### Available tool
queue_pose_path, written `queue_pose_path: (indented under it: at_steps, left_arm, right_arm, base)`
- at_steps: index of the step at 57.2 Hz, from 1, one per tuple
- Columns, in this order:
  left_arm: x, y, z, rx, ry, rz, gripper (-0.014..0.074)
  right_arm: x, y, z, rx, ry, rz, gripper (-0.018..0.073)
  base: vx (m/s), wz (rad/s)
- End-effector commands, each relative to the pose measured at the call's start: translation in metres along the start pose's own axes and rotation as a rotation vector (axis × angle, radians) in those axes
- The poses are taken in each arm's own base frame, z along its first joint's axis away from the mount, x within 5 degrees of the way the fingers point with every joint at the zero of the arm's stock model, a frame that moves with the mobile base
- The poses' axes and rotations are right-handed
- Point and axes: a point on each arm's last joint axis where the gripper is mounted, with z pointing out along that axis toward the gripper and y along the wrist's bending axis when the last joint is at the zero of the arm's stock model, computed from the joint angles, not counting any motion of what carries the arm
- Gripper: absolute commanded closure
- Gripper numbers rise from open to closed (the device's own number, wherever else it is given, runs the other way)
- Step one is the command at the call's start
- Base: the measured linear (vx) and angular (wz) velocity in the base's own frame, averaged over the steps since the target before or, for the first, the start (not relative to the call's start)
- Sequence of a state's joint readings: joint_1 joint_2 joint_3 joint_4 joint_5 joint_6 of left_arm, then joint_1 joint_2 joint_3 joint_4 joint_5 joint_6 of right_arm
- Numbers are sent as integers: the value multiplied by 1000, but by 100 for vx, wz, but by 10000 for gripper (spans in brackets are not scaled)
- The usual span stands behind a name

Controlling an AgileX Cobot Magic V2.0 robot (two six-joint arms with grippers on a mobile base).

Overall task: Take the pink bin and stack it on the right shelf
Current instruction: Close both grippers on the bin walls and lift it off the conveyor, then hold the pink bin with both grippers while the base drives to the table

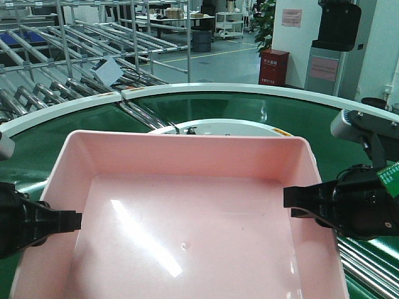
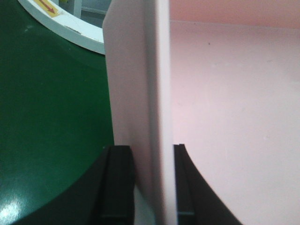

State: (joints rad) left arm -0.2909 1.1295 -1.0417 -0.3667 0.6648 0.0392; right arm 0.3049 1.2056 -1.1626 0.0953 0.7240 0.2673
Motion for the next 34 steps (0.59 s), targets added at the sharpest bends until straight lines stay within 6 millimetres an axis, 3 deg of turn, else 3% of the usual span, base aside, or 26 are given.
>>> queue_pose_path:
  at_steps: [1,34]
  left_arm:
    - [-14,-3,-15,3,-117,-4,598]
    - [-14,-3,-15,3,-117,-4,598]
  right_arm:
    - [-19,-1,-19,4,-175,-41,568]
    - [-19,-1,-19,6,-172,-40,568]
  base:
    - [-11,3]
    - [-24,1]
